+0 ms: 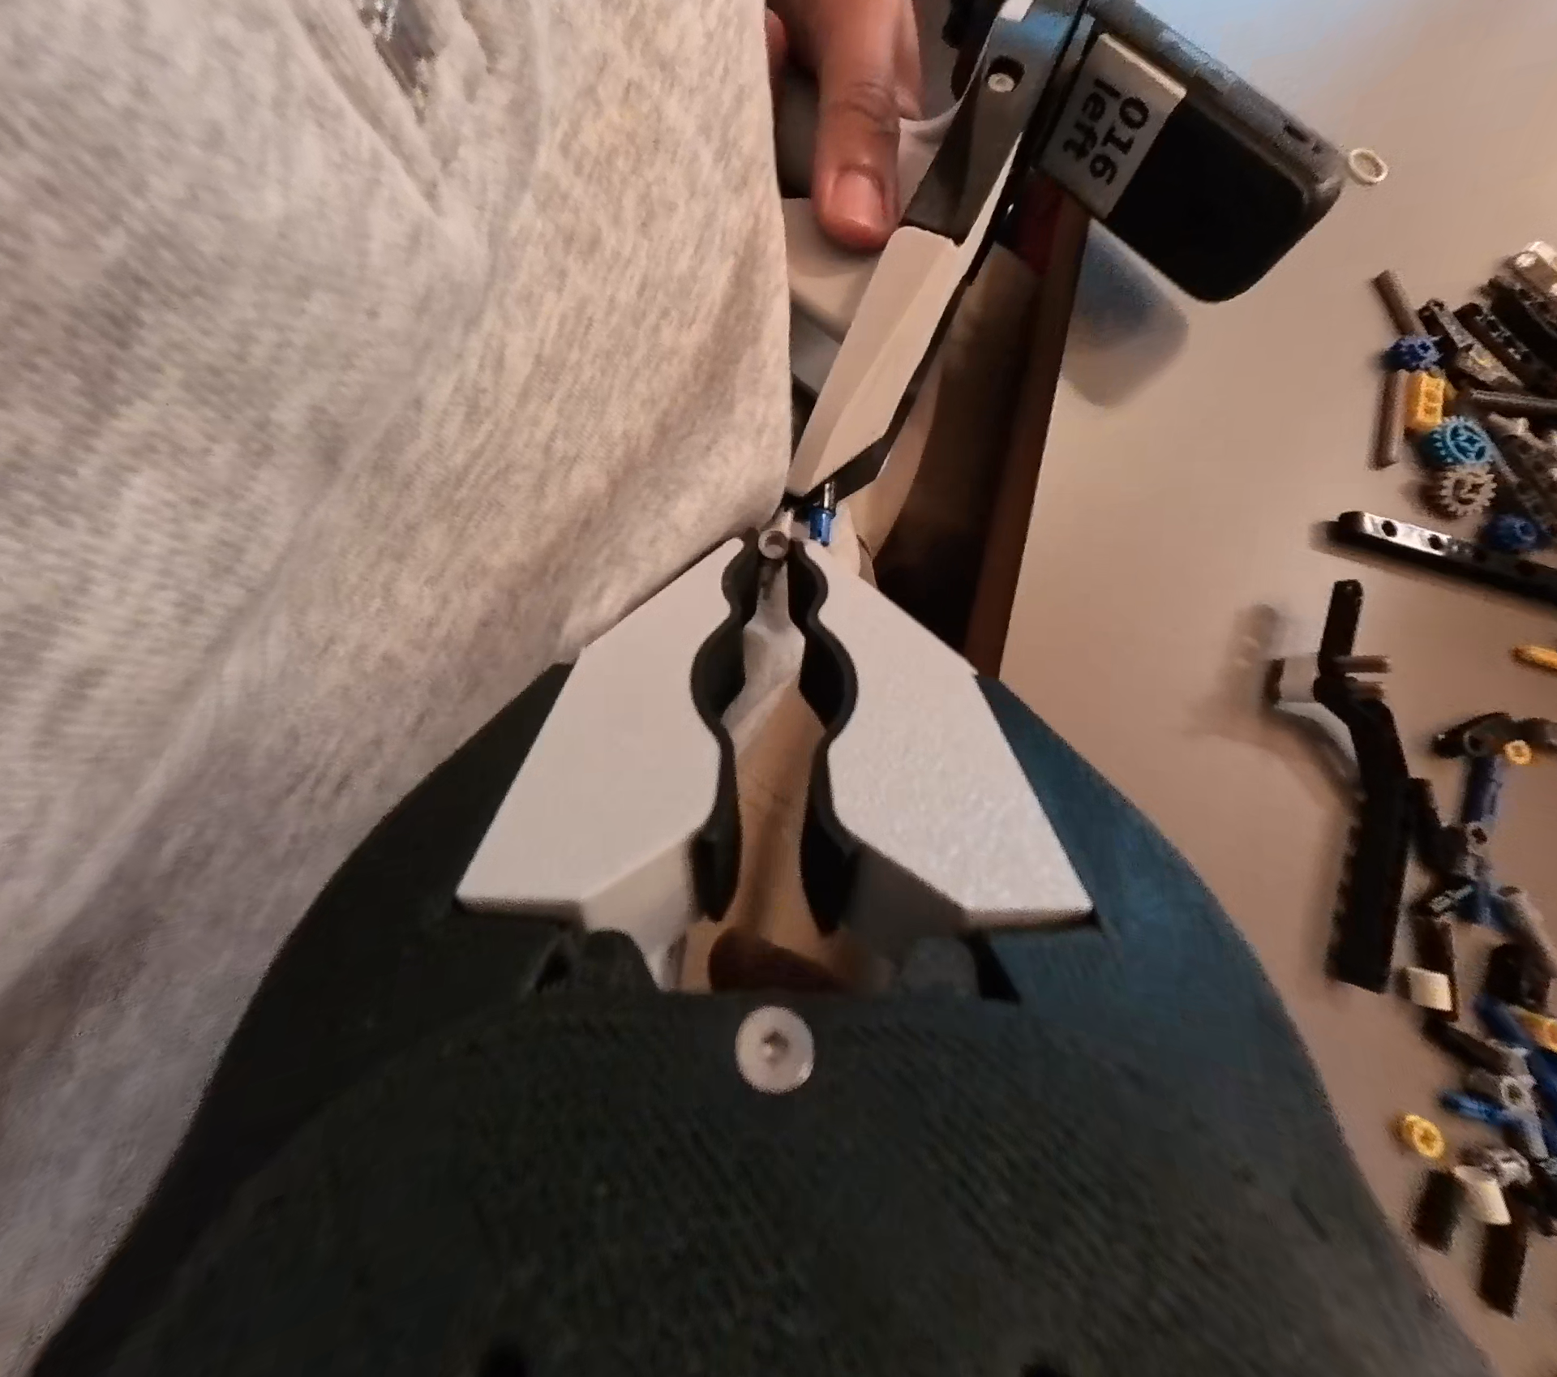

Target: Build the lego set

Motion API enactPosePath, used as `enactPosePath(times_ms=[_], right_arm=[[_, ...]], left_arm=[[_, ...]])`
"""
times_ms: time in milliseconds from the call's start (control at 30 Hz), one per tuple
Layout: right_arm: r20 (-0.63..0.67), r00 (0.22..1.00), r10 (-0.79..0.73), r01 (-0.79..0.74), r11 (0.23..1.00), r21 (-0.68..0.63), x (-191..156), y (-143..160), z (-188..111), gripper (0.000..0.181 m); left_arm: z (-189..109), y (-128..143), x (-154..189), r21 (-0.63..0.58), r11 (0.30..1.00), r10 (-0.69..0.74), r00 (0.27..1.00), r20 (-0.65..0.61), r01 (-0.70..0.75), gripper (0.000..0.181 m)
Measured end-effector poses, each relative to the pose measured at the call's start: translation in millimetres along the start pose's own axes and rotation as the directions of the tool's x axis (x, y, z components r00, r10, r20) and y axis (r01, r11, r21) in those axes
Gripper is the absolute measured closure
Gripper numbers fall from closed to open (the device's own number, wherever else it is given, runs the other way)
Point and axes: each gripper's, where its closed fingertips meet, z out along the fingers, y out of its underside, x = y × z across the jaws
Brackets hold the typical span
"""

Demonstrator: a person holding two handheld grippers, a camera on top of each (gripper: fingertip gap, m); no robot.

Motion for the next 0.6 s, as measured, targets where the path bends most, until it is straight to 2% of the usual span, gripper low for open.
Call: enactPosePath(times_ms=[133,467,600], right_arm=[[0.016,1.0,-0.009,0.009,1.0,0.004,-0.7,1.2,1.0,0.177],[0.102,0.993,0.064,-0.07,0.996,0.051,-3.1,0.2,1.8,0.177],[0.098,0.988,0.121,-0.128,0.989,0.073,1.2,0.4,0.5,0.176]], left_arm=[[0.7,0.4,-2.0,0.003,1.0,-0.015,1.0,0.001,0.015,0.175],[1.0,2.7,-3.5,0.002,1.0,-0.027,1.0,-0.005,0.027,0.175],[-0.5,-1.1,-2.2,0.023,1.0,-0.005,1.0,-0.002,0.005,0.175]])
